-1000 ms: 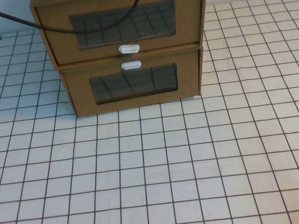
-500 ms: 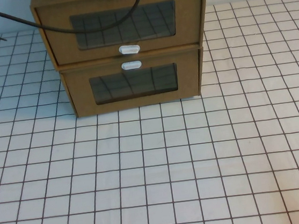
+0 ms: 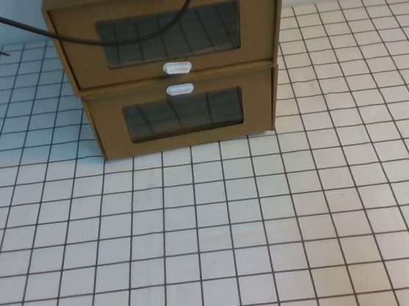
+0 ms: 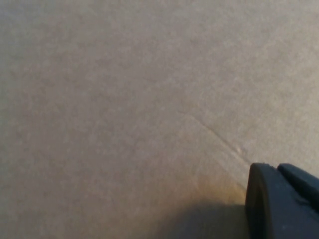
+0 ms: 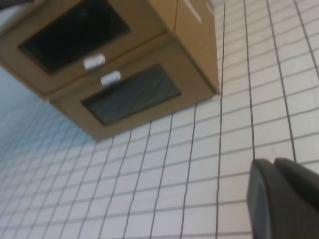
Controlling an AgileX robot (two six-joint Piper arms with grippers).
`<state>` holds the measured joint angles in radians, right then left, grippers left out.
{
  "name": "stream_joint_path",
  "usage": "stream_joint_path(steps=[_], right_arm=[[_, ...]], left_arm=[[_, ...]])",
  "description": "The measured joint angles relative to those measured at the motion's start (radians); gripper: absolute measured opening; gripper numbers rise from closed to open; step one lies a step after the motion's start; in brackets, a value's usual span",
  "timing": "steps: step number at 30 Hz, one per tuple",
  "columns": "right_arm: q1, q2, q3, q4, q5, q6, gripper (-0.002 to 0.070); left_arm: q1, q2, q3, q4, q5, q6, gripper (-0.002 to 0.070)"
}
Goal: Open the shoe box
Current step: 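Pull the top drawer of the cardboard box fully open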
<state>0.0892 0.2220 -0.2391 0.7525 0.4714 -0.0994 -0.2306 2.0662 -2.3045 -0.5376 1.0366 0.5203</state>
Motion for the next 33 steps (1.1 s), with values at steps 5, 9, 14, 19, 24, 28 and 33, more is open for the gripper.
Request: stream_joint_path(steps=[5, 9, 14, 19, 24, 28, 33], right_arm=[[0.0, 0.206, -0.18, -0.076, 0.203, -0.078, -0.0013], [0.0, 0.356, -0.271, -0.09, 0.286, -0.174, -0.0013], [0.0, 0.531, -0.368, -0.096, 0.32, -0.281, -0.0013], [0.061, 0.72, -0.479, -0.106, 0.291, -0.327, -0.0013], [0.232, 0.902, -0.622, -0.172, 0.221, -0.305, -0.0013], [0.403, 1.066, -0.764, -0.322, 0.188, -0.208, -0.0013], [0.618, 1.247, -0.933, -0.669, 0.192, -0.004, -0.0013]], left_arm=[[0.0, 0.0, 0.0, 0.0, 0.0, 0.0, -0.0002], [0.0, 0.0, 0.0, 0.0, 0.0, 0.0, -0.0002], [0.0, 0.0, 0.0, 0.0, 0.0, 0.0, -0.0002], [0.0, 0.0, 0.0, 0.0, 0.0, 0.0, -0.0002], [0.0, 0.0, -0.001, 0.0, 0.0, 0.0, -0.0002], [0.0, 0.0, -0.001, 0.0, 0.0, 0.0, -0.0002], [0.0, 0.0, -0.001, 0.0, 0.0, 0.0, -0.0002]])
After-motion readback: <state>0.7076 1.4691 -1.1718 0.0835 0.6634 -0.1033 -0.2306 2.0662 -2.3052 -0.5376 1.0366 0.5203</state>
